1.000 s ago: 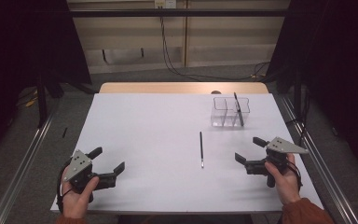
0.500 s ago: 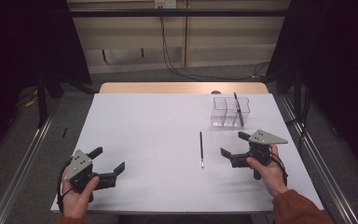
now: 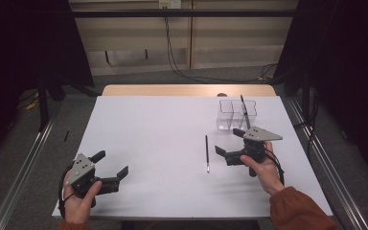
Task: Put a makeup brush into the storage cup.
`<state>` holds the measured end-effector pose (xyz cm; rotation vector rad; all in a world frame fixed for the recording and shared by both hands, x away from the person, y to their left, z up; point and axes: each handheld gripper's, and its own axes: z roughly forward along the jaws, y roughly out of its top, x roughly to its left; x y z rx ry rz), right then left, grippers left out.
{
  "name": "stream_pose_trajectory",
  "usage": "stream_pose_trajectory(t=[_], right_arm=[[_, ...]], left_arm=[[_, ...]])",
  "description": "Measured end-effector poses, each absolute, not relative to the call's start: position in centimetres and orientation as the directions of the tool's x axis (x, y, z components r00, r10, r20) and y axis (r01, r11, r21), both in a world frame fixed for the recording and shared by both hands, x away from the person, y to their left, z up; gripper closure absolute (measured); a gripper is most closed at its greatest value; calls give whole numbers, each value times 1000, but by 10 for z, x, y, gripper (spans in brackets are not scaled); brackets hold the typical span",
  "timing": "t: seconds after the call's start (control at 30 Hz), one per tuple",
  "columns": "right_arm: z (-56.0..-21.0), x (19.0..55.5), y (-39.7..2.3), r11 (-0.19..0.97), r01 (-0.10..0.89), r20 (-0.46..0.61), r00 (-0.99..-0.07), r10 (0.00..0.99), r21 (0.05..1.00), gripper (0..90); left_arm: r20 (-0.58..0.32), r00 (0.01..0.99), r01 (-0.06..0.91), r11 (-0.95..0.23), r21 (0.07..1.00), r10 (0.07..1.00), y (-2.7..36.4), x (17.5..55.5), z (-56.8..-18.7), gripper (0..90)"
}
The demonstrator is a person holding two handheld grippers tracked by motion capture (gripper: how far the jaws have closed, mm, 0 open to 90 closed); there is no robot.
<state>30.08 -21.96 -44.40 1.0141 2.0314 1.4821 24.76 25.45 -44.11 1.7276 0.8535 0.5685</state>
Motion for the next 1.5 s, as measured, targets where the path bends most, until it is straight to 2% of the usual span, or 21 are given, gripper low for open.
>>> stream_pose_trajectory(t=[0.7, 0.9, 1.5], right_arm=[[-436, 321, -198, 196, 386, 110, -643, 758, 902, 18], [-434, 326, -194, 273, 477, 137, -662, 736, 835, 23], [-432, 341, -184, 418, 578, 135, -683, 718, 701, 48]], left_arm=[[-37, 623, 264, -165, 950, 781, 256, 248, -441, 22], [-35, 627, 262, -168, 950, 778, 255, 248, -441, 22], [-32, 631, 263, -175, 949, 775, 255, 249, -442, 22]])
